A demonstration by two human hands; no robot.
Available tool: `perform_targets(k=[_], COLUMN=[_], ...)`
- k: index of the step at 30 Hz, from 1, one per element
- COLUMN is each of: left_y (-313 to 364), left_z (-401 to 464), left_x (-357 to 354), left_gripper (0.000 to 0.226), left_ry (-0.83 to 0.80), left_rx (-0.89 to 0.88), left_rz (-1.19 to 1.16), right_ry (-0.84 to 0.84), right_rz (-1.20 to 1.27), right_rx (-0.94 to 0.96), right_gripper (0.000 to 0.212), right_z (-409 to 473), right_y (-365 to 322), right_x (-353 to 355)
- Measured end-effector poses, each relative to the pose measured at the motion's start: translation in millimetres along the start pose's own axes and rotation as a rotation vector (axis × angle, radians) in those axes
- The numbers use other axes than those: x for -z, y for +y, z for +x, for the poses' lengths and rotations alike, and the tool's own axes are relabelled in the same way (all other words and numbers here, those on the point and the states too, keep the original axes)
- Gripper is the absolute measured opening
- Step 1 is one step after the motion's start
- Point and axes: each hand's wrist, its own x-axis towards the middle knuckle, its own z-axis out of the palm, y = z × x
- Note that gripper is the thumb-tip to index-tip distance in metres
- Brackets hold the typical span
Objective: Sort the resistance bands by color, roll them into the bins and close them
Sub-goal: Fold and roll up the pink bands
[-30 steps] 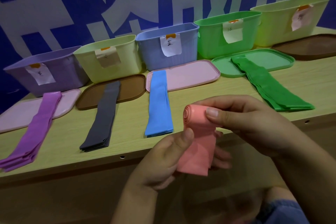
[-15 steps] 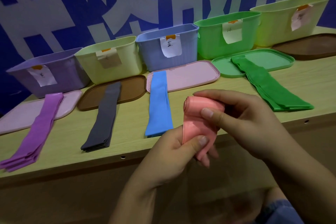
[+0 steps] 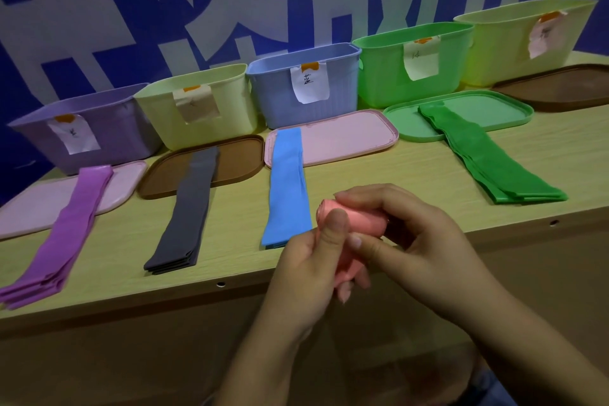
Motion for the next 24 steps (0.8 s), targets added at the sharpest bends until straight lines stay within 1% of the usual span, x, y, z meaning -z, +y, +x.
perform_targets(k=[2, 3, 6, 9, 11, 15, 17, 20, 22, 24], left_y=[2, 2, 2, -1, -1, -7, -8, -9, -8, -6], left_z=[0, 0, -1, -1, -1, 5, 7, 7, 6, 5], left_x=[2, 4, 7, 6, 5, 6, 7, 7, 5, 3], left_gripper=[0.072, 0.071, 0.070, 0.069, 0.067, 0.077, 0.074, 0.065, 0.049, 0.033], left_ry=[0.004, -0.009, -0.078, -0.100, -0.101, -0.043, 0.000, 0.019, 0.011, 0.008], left_rx=[0.003, -0.008, -0.026, 0.020, 0.061, 0.128, 0.114, 0.107, 0.092, 0.040], left_rz=[-0.014, -0.013, 0.013, -0.023, -0.081, -0.079, -0.072, -0.058, -0.062, -0.065], right_ry=[-0.066, -0.077, -0.072, -0.129, -0.088, 0.014, 0.092, 0.120, 0.102, 0.110], right_rz=[0.204, 0.255, 0.150, 0.071, 0.056, 0.110, 0.095, 0.081, 0.055, 0.048], right_rx=[-0.129, -0.181, -0.256, -0.252, -0.255, -0.235, -0.192, -0.145, -0.149, -0.142], right_gripper=[0.034, 0.034, 0.036, 0.031, 0.029, 0.023, 0.027, 0.032, 0.033, 0.033], right_z=[1, 1, 4, 7, 8, 4, 5, 7, 8, 8], right_y=[-6, -7, -7, -9, -9, -9, -11, -15, -13, -11], right_x=[4, 6, 12, 12, 11, 8, 11, 16, 16, 15])
